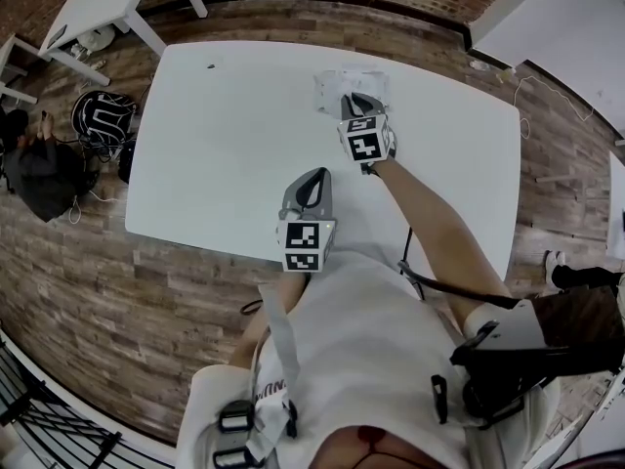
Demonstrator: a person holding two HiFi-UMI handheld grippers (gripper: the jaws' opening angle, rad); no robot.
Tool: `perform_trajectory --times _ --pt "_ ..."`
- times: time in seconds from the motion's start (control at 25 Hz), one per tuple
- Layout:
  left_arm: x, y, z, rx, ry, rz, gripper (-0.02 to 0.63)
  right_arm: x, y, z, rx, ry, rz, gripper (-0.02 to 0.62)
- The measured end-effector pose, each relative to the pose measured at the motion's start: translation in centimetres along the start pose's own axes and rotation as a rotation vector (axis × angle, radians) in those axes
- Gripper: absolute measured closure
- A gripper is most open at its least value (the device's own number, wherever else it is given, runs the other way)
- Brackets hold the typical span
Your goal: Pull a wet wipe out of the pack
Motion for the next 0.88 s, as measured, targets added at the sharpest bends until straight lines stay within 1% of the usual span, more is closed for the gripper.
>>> perform_trajectory --times 0.08,0.2,0.52,0.88 --pt "0.0 0.0 0.1 0.007 -0.007 -0.003 0.604 0.0 -0.2 0.2 0.006 0.003 0.002 0.566" --pt "-0.3 -0.1 -0.1 0.002 0.007 0.008 0.604 -0.2 -0.5 0.5 0.009 0.013 0.006 0.574" --pt "-0.1 0.1 0.4 0.029 0.011 0.007 0.604 -0.6 -1.0 1.7 0.029 0.015 0.017 0.575" --pt "-0.5 0.1 0.4 0.029 0.023 0.019 0.604 -1.8 -1.3 3.0 0.049 -0.011 0.038 0.575"
Point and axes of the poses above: the fingertips, and each gripper's own axes: y forward along the fingers, z to its right, x out of its underside, the point moved 3 cm from there along -y, backward along the fingers, and after that the axes turned 3 degrees about x, right-handed, at the moved point
